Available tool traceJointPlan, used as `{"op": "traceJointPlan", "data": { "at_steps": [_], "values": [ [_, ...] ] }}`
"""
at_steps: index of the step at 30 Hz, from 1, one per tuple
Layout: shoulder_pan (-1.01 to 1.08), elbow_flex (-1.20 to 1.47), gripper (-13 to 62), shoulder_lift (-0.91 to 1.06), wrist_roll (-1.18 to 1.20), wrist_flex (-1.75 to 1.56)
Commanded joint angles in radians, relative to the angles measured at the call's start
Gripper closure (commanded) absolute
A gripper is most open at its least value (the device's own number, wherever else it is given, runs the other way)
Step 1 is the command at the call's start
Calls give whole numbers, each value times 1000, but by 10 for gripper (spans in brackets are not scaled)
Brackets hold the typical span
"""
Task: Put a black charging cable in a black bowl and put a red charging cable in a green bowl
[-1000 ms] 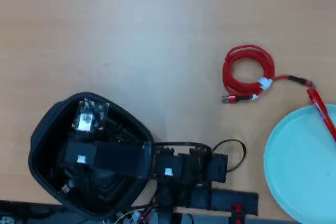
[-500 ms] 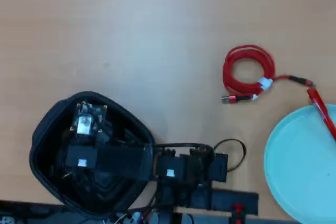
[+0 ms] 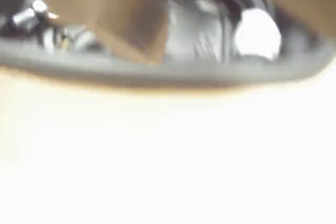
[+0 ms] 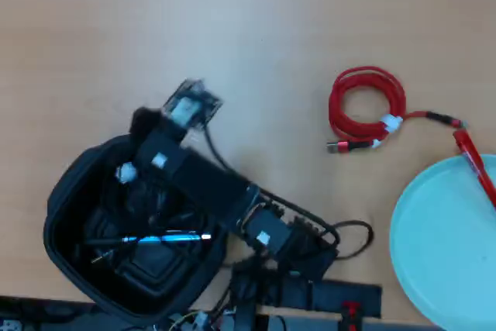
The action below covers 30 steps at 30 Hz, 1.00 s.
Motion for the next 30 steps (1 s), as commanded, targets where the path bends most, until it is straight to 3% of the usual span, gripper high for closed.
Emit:
{"op": "traceJointPlan", "data": {
  "at_steps": [1, 12, 19, 24, 30],
  "values": [
    [95, -32, -11, 60, -193, -80],
    [479, -17, 119, 34, -675, -173],
    [652, 46, 130, 8, -652, -176],
    [738, 235, 127, 11, -643, -196],
    [896, 377, 130, 21, -423, -278]
  ]
}}
